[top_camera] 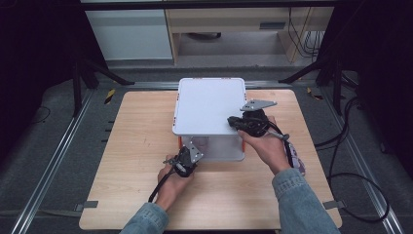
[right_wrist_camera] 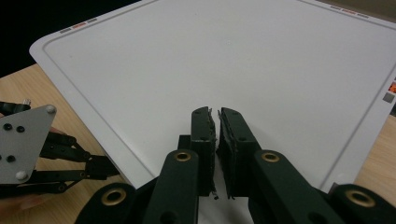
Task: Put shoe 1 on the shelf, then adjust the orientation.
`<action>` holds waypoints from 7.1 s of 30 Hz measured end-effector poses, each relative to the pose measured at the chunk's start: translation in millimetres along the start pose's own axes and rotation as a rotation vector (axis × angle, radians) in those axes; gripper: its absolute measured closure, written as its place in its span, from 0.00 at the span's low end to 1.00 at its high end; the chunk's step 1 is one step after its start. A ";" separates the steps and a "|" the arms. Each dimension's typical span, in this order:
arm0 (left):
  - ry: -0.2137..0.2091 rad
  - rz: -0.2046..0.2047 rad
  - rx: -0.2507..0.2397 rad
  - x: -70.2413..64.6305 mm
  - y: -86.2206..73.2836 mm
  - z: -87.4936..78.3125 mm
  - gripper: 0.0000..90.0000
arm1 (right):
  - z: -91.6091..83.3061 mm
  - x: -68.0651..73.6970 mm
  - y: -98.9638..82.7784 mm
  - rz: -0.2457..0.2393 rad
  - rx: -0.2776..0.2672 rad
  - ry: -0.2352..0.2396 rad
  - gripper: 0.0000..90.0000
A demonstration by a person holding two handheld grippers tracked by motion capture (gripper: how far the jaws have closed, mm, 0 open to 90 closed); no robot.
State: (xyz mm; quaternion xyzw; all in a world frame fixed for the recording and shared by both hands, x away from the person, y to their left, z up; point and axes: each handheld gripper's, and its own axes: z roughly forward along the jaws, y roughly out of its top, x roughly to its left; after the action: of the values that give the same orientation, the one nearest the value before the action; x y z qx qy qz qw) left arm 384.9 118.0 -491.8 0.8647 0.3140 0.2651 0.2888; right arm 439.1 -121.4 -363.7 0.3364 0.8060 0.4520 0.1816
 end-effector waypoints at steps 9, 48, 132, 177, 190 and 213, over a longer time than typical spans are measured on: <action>-0.009 -0.002 0.003 -0.1 3.1 3.3 0.99 | 0.0 -0.1 0.1 0.002 0.001 0.001 0.94; 0.012 -0.064 -0.062 21.5 -16.9 -47.4 0.50 | -33.5 -2.9 -0.9 0.056 -0.099 -0.139 0.33; 0.119 -0.399 -0.091 98.0 -90.9 -70.5 0.14 | -19.2 133.5 -139.7 -0.066 0.200 0.199 0.82; 0.118 -0.392 -0.089 97.4 -90.5 -69.3 0.14 | -29.9 72.0 -139.5 0.135 0.050 0.098 0.92; 0.114 -0.389 -0.086 97.1 -90.4 -68.2 0.14 | -33.6 53.4 -135.1 0.240 -0.048 0.014 0.93; 0.101 -0.389 -0.117 95.5 -87.4 -70.3 0.17 | -17.9 38.4 -127.4 0.409 -0.182 -0.046 0.93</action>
State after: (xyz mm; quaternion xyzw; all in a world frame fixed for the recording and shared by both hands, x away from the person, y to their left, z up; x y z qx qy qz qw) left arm 369.1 263.5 -474.8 0.7550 0.4733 0.2652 0.3683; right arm 353.0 -151.6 -462.2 0.4851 0.6726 0.5425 0.1340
